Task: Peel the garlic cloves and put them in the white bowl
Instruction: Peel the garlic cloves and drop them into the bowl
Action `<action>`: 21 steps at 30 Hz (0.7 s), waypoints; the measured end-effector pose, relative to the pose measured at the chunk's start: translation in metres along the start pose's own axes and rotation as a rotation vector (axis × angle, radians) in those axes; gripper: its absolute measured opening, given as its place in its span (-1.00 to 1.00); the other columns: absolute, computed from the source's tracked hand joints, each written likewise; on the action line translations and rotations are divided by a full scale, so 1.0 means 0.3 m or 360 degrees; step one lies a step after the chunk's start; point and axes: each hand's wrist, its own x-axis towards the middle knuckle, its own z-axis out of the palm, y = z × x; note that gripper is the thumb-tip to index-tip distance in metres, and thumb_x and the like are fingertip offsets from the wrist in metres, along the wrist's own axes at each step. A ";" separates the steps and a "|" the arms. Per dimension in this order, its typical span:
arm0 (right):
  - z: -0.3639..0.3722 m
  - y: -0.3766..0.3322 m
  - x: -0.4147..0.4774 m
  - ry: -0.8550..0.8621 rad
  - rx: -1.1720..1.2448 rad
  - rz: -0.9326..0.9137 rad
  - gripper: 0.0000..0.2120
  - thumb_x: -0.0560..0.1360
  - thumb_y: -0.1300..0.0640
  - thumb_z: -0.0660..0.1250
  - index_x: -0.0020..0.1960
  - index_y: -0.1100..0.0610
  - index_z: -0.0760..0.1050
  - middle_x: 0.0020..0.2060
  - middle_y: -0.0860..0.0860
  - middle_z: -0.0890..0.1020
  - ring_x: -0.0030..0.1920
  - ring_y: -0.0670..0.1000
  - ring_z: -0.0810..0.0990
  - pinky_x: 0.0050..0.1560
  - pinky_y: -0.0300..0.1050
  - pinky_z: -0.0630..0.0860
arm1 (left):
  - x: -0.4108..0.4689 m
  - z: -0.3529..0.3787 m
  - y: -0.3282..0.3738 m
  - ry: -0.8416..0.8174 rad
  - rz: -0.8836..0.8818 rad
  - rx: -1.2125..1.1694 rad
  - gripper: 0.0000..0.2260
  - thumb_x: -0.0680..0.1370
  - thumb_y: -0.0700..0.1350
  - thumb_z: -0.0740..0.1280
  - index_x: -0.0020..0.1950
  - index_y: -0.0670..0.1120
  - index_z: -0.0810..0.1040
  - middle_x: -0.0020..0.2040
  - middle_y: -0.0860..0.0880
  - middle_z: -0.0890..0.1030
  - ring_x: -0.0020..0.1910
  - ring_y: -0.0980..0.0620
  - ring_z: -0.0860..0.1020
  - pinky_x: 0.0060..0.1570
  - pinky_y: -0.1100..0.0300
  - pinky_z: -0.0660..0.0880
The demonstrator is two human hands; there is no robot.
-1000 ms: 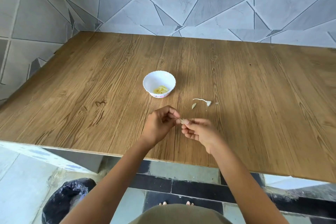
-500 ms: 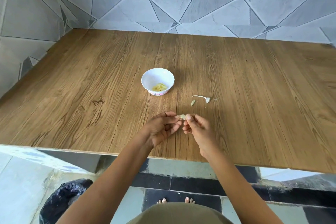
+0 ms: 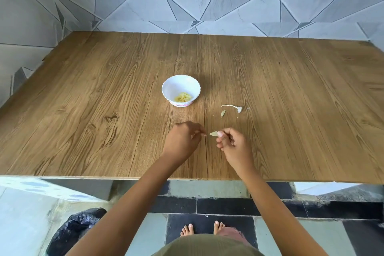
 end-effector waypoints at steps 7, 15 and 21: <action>-0.018 -0.011 -0.004 -0.0025 0.0149 0.0045 -0.91 0.56 0.18 0.26 -0.11 0.08 0.51 -0.29 -0.07 0.60 -0.36 -0.24 0.57 -0.25 -0.34 0.53 | 0.020 -0.003 0.017 0.0055 -0.0068 -0.0122 -0.90 0.39 -0.26 0.45 -0.18 -0.06 0.66 -0.29 0.07 0.65 -0.29 0.13 0.60 -0.22 0.10 0.57; -0.050 -0.011 0.008 -0.0178 0.0213 0.0067 -0.87 0.57 0.19 0.24 -0.14 0.09 0.49 -0.32 -0.06 0.58 -0.38 -0.25 0.54 -0.25 -0.30 0.51 | 0.023 0.011 0.079 -0.0121 -0.0145 -0.0281 -0.91 0.44 -0.23 0.45 -0.08 -0.14 0.68 -0.24 -0.02 0.68 -0.25 0.10 0.63 -0.13 0.20 0.56; -0.092 -0.031 0.036 -0.0419 0.0469 0.0289 -0.86 0.59 0.18 0.21 -0.09 0.13 0.51 -0.30 -0.04 0.56 -0.39 -0.25 0.52 -0.30 -0.36 0.49 | 0.019 0.012 0.111 -0.0312 -0.0678 -0.1026 -0.94 0.52 -0.31 0.34 -0.08 -0.21 0.61 -0.30 -0.03 0.64 -0.30 0.13 0.60 -0.25 0.34 0.53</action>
